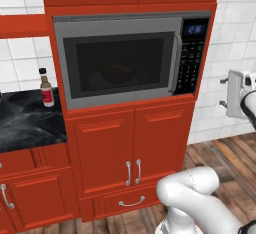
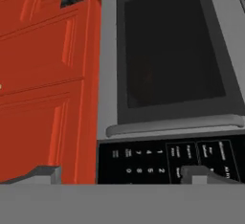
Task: Pick the carrot from the sink and place it in the bowl. Then pick the bowl and place it in the microwave. Then close the microwave door and press the start button.
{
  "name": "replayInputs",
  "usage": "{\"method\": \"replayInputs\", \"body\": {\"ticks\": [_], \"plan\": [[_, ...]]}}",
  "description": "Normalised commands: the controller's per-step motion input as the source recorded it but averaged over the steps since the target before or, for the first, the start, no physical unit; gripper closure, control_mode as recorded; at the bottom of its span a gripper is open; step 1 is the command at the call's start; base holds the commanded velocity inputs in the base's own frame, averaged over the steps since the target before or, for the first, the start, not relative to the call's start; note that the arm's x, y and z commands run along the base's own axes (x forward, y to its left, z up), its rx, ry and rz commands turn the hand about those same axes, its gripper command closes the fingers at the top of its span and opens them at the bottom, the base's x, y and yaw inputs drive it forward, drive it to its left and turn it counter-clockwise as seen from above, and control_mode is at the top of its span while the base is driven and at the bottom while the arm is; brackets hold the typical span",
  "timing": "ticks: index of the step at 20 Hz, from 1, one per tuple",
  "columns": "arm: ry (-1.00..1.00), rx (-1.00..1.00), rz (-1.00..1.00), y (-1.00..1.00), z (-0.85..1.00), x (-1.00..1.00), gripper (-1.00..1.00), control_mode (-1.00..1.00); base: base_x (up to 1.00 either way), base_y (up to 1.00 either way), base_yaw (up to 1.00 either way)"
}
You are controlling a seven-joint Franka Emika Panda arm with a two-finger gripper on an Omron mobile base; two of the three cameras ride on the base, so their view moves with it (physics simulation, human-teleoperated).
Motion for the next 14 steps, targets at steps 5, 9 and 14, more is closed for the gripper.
{"method": "replayInputs", "body": {"ticks": [5,9,14], "plan": [[-0.15,0.00,0.00,0.25,-0.16,-0.01,-1.00,-1.00,0.00,0.00,0.00],[-0.07,0.00,-0.12,0.62,-0.17,0.06,-1.00,-1.00,0.00,0.00,0.00],[0.00,0.00,-0.14,0.47,-0.16,0.15,-1.00,-1.00,0.00,0.00,0.00]]}}
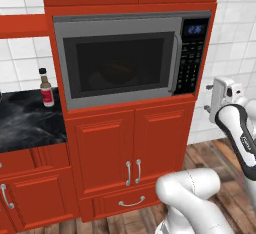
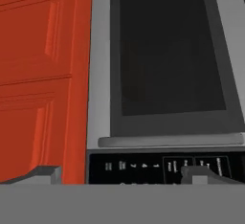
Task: Pick the carrot from the sink and place it in the bowl. Then pick the bowl and place it in the microwave. Then close the microwave door and press the start button.
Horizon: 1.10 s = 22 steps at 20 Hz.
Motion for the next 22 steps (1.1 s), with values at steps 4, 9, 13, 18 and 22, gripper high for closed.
{"method": "replayInputs", "body": {"ticks": [4,9,13,18,22], "plan": [[0.00,0.00,-0.05,0.03,-0.04,0.18,-1.00,-1.00,0.00,0.00,0.00],[0.00,0.00,0.00,0.00,0.00,0.33,-1.00,-1.00,0.00,0.00,0.00],[0.00,0.00,0.00,0.00,0.00,0.41,-1.00,-1.00,0.00,0.00,0.00],[0.01,0.00,0.00,0.00,-0.01,0.40,1.00,-1.00,0.00,0.00,0.00],[0.00,0.00,0.00,0.00,-0.13,0.24,1.00,-1.00,0.00,0.00,0.00]]}}
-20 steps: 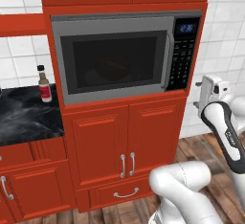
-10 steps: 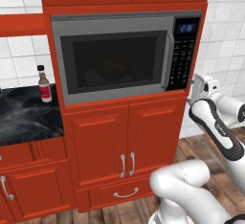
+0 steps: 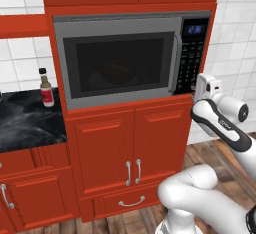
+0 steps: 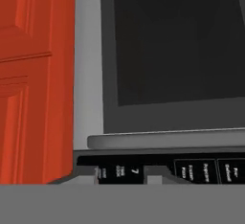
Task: Pick the carrot from the sink and place it in the bowl. Then pick the bowl and place it in the microwave. Then close the microwave door and press the start button.
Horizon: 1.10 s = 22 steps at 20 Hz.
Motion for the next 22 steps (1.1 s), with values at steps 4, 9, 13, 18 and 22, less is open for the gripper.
{"method": "replayInputs", "body": {"ticks": [4,9,13,18,22], "plan": [[0.00,0.00,0.00,0.00,-0.17,0.24,1.00,-1.00,0.00,0.00,0.00],[0.00,0.02,0.00,-0.01,-0.03,0.28,1.00,-1.00,0.00,0.00,0.00],[0.00,0.01,0.00,-0.01,0.00,0.33,1.00,-1.00,0.00,0.00,0.00],[0.00,0.04,0.01,-0.19,-0.08,0.23,1.00,-1.00,0.00,0.00,0.00],[0.00,0.02,0.01,-0.15,-0.12,0.23,1.00,-1.00,0.00,0.00,0.00]]}}
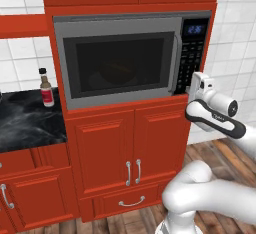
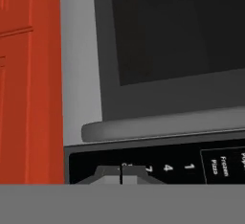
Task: Pick the carrot from the sink and place it in the bowl. Then pick the bowl and place it in the microwave. Then close the microwave door and press the start button.
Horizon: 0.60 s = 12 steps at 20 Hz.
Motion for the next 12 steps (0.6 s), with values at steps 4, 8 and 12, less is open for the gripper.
{"method": "replayInputs", "body": {"ticks": [4,8,12], "plan": [[0.00,0.01,0.01,-0.10,-0.11,0.21,1.00,-1.00,0.00,0.00,0.00],[0.00,0.00,0.00,0.00,-0.07,0.30,1.00,-1.00,0.00,0.00,0.00],[0.00,0.00,0.00,0.00,-0.12,0.30,1.00,-1.00,0.00,0.00,0.00]]}}
